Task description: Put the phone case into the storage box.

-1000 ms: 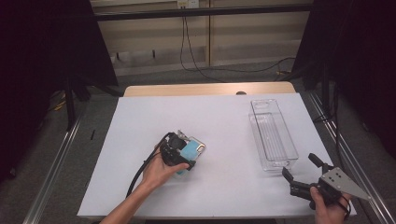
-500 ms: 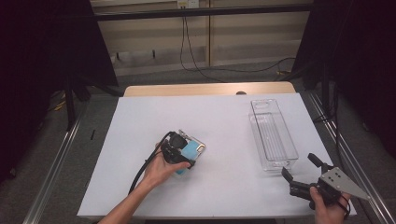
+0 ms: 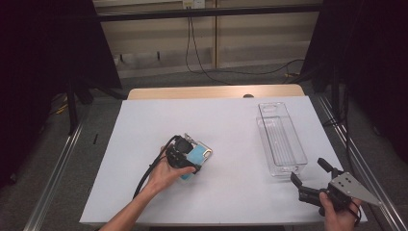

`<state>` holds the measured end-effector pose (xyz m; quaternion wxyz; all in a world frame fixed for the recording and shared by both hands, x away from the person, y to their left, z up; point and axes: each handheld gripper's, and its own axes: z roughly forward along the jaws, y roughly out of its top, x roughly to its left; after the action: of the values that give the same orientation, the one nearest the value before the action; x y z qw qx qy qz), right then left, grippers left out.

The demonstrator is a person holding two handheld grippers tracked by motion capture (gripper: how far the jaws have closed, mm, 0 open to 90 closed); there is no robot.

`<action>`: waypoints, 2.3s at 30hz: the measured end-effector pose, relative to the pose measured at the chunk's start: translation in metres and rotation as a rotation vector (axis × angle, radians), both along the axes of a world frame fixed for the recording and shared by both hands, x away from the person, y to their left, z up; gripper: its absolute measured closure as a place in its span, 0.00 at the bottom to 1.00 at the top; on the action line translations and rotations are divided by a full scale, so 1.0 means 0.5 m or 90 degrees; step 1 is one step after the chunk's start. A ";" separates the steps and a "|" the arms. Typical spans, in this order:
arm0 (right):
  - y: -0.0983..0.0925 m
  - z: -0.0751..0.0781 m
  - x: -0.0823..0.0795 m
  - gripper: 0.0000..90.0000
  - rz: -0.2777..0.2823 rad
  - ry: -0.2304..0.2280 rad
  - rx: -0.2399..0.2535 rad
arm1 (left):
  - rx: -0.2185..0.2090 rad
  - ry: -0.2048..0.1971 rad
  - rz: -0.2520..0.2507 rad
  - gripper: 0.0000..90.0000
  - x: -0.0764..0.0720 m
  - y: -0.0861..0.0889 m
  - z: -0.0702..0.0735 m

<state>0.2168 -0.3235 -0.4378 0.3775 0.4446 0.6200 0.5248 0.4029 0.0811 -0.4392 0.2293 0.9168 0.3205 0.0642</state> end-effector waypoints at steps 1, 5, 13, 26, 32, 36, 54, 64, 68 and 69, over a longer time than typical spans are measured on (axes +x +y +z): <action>0.000 0.000 0.000 0.00 0.001 0.000 -0.001 | 0.000 0.001 -0.003 0.19 0.001 0.001 0.001; 0.002 0.000 0.000 0.00 0.001 0.000 -0.003 | -0.006 -0.003 -0.004 0.19 -0.001 0.001 0.000; 0.001 0.000 0.000 0.00 -0.001 0.000 -0.002 | -0.015 -0.022 -0.009 0.19 0.001 0.010 0.008; 0.003 0.000 0.004 0.00 -0.002 0.001 0.000 | -0.052 -0.091 0.029 0.19 -0.010 0.041 0.034; 0.004 0.000 0.001 0.00 -0.001 -0.003 -0.001 | -0.075 -0.118 0.042 0.19 -0.012 0.056 0.039; 0.007 0.002 0.002 0.00 0.004 -0.010 -0.002 | -0.081 -0.145 0.042 0.19 -0.022 0.059 0.040; 0.020 0.050 0.010 0.00 0.028 0.003 -0.002 | -0.153 -0.209 0.054 0.19 -0.086 0.072 0.060; 0.076 0.074 0.058 0.01 0.080 0.018 -0.028 | -0.156 -0.212 0.054 0.19 -0.095 0.038 0.042; 0.104 0.071 0.072 0.01 0.091 0.023 -0.011 | -0.166 -0.219 0.053 0.19 -0.095 0.028 0.046; 0.115 0.068 0.077 0.01 0.097 0.025 -0.010 | -0.166 -0.219 0.053 0.19 -0.095 0.024 0.046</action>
<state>0.2551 -0.2662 -0.4038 0.3278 0.4035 0.6633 0.5383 0.3554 0.0932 -0.4164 0.3942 0.8411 0.3195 0.1872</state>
